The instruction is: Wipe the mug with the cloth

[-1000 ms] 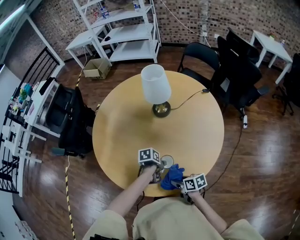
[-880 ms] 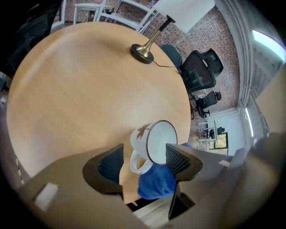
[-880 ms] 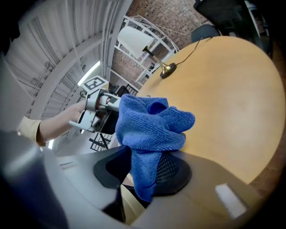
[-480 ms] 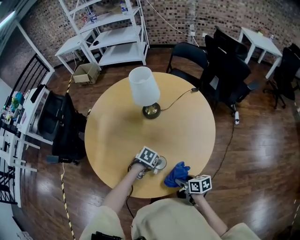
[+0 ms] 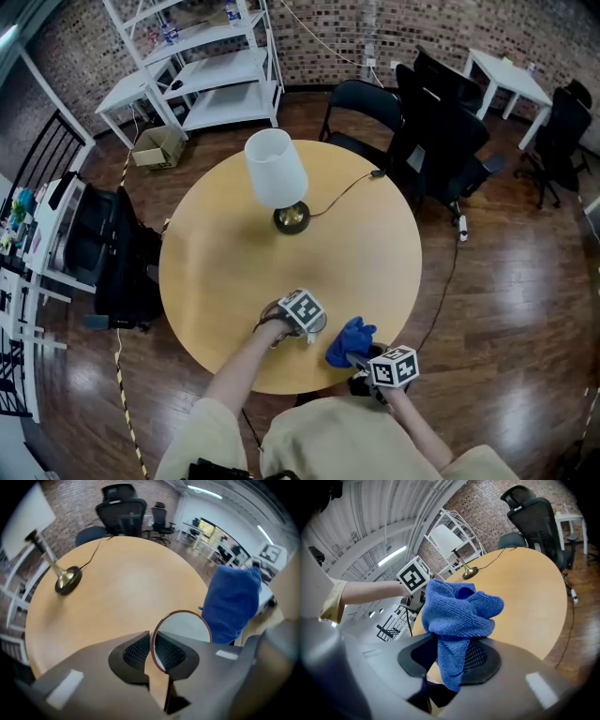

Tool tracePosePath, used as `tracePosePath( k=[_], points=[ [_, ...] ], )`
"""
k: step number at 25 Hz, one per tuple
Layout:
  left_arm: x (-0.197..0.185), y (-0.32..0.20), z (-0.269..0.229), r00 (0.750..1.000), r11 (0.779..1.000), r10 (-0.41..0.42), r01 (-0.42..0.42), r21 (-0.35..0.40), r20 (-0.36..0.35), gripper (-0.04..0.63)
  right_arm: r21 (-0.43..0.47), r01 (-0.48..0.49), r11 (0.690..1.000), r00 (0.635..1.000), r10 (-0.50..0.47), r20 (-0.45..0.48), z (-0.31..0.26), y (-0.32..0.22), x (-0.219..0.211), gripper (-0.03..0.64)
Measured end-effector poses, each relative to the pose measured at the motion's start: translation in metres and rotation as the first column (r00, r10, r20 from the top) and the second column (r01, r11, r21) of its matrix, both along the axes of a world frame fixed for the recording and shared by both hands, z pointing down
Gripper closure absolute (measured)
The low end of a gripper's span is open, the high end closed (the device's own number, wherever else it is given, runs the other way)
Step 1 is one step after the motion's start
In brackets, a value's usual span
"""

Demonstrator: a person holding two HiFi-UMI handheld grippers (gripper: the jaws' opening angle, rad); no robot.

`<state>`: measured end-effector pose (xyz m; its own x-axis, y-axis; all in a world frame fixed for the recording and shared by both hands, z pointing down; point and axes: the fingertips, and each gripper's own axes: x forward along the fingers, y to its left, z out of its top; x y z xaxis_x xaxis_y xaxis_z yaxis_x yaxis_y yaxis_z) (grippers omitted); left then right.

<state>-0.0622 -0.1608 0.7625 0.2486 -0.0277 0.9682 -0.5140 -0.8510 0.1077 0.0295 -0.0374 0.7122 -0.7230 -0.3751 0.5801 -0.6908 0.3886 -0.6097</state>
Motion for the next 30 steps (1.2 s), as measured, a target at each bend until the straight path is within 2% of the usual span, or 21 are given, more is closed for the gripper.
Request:
tracePosePath(
  k=[1, 2, 4, 5, 6, 8, 9, 10, 12, 15, 17, 19, 21, 23, 24, 25, 27, 28, 30],
  points=[
    [-0.005, 0.002, 0.002, 0.992, 0.990, -0.129, 0.128, -0.059, -0.011, 0.566, 0.017, 0.005, 1.000, 1.000, -0.005, -0.019, -0.003, -0.002, -0.001, 0.488],
    [-0.012, 0.005, 0.003, 0.964, 0.958, -0.264, 0.261, -0.122, -0.010, 0.566, 0.045, 0.026, 0.999, 0.998, -0.023, -0.054, -0.008, -0.005, -0.002, 0.488],
    [-0.024, 0.009, 0.005, 0.880, 0.856, -0.475, 0.467, -0.222, 0.017, 0.566, 0.142, 0.133, 0.981, 0.974, -0.103, -0.200, -0.023, -0.013, -0.010, 0.486],
    [-0.028, 0.012, 0.008, 0.843, 0.811, -0.538, 0.527, -0.254, 0.030, 0.566, 0.190, 0.206, 0.960, 0.948, -0.147, -0.282, -0.032, -0.019, -0.017, 0.488],
    [-0.031, 0.014, 0.010, 0.812, 0.775, -0.582, 0.569, -0.276, 0.039, 0.568, 0.221, 0.267, 0.938, 0.925, -0.185, -0.333, -0.040, -0.026, -0.027, 0.486],
    [-0.035, 0.017, 0.015, 0.761, 0.718, -0.647, 0.628, -0.301, 0.046, 0.566, 0.227, 0.354, 0.907, 0.898, -0.262, -0.352, -0.045, -0.037, -0.056, 0.488],
    [-0.036, 0.019, 0.017, 0.744, 0.698, -0.667, 0.646, -0.310, 0.047, 0.568, 0.212, 0.391, 0.896, 0.885, -0.302, -0.355, -0.040, -0.039, -0.069, 0.488],
    [-0.037, 0.021, 0.017, 0.736, 0.688, -0.676, 0.653, -0.316, 0.050, 0.568, 0.192, 0.422, 0.886, 0.870, -0.337, -0.360, -0.033, -0.040, -0.080, 0.488],
    [-0.040, 0.024, 0.016, 0.734, 0.685, -0.677, 0.656, -0.317, 0.056, 0.568, 0.166, 0.456, 0.875, 0.852, -0.374, -0.367, -0.024, -0.040, -0.090, 0.488],
    [-0.048, 0.024, 0.015, 0.719, 0.666, -0.694, 0.666, -0.336, 0.050, 0.566, 0.169, 0.493, 0.854, 0.830, -0.402, -0.387, -0.018, -0.033, -0.093, 0.489],
    [-0.049, 0.023, 0.014, 0.716, 0.665, -0.697, 0.668, -0.334, 0.041, 0.566, 0.170, 0.494, 0.853, 0.831, -0.406, -0.380, -0.016, -0.028, -0.092, 0.489],
    [-0.048, 0.022, 0.015, 0.716, 0.668, -0.697, 0.669, -0.326, 0.041, 0.565, 0.169, 0.511, 0.843, 0.818, -0.417, -0.397, -0.012, -0.022, -0.092, 0.491],
    [-0.049, 0.021, 0.016, 0.709, 0.661, -0.704, 0.676, -0.326, 0.045, 0.566, 0.155, 0.569, 0.808, 0.773, -0.461, -0.437, -0.004, -0.008, -0.094, 0.491],
    [-0.052, 0.020, 0.017, 0.687, 0.635, -0.726, 0.693, -0.342, 0.045, 0.568, 0.115, 0.636, 0.763, 0.709, -0.520, -0.477, 0.013, 0.009, -0.098, 0.492],
    [-0.054, 0.021, 0.017, 0.672, 0.618, -0.739, 0.702, -0.354, 0.044, 0.568, 0.085, 0.651, 0.755, 0.689, -0.539, -0.485, 0.024, 0.017, -0.099, 0.492],
    [-0.056, 0.023, 0.017, 0.659, 0.602, -0.751, 0.709, -0.367, 0.041, 0.568, 0.057, 0.646, 0.761, 0.686, -0.547, -0.480, 0.036, 0.023, -0.098, 0.492],
    [-0.055, 0.026, 0.016, 0.644, 0.586, -0.764, 0.714, -0.385, 0.032, 0.568, 0.024, 0.604, 0.796, 0.715, -0.528, -0.458, 0.052, 0.021, -0.092, 0.492],
    [-0.054, 0.027, 0.016, 0.644, 0.585, -0.765, 0.711, -0.391, 0.027, 0.568, 0.020, 0.583, 0.812, 0.731, -0.513, -0.451, 0.055, 0.015, -0.089, 0.492],
    [-0.050, 0.029, 0.016, 0.649, 0.590, -0.760, 0.700, -0.403, 0.015, 0.566, 0.011, 0.565, 0.825, 0.743, -0.504, -0.440, 0.057, 0.003, -0.089, 0.492]
  ],
)
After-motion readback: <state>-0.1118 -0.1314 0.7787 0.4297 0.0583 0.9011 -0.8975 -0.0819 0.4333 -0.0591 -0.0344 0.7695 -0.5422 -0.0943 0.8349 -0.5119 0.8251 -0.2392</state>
